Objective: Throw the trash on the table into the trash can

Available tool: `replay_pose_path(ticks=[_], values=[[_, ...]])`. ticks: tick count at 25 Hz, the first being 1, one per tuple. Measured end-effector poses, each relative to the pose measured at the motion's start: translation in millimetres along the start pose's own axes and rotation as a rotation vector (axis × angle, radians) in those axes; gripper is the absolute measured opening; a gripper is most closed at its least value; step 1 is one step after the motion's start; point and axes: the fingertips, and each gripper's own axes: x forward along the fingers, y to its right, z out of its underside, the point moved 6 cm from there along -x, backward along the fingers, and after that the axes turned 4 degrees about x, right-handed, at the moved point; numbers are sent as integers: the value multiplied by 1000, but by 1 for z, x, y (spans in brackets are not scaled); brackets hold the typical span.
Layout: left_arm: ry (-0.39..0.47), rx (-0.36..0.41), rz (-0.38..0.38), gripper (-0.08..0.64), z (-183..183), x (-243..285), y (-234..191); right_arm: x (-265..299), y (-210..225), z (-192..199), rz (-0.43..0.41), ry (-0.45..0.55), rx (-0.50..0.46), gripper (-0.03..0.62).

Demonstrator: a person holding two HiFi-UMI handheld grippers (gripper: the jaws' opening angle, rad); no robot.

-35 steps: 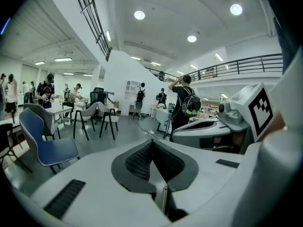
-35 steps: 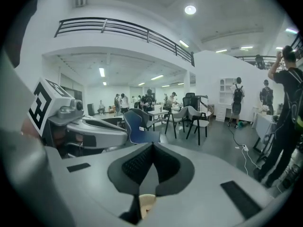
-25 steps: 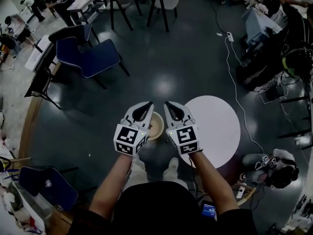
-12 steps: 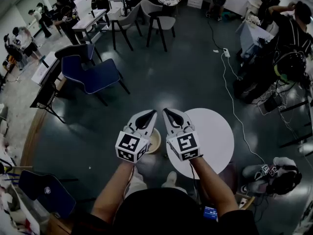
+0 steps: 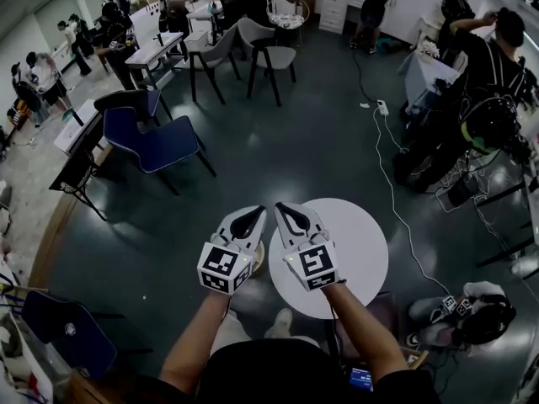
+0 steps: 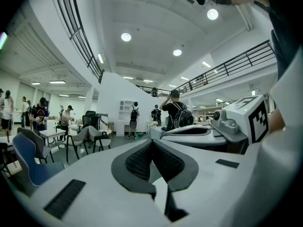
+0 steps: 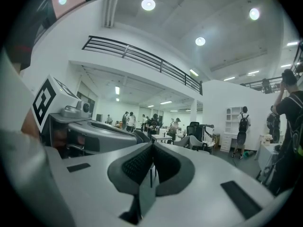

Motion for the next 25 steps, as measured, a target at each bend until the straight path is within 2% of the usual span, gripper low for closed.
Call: replay_pose_path(ticks=[9,16,25], values=[[-3,-8,4,14,-2,-10,17,-21,1,-1,33,2,33,18],[-7,-7,30,14,-7,-42,8,-20,-33,-14,58,-1,58,18],[23,14,51,14,-20,-110,-1,-35,-94,-36,97,15,61,18]])
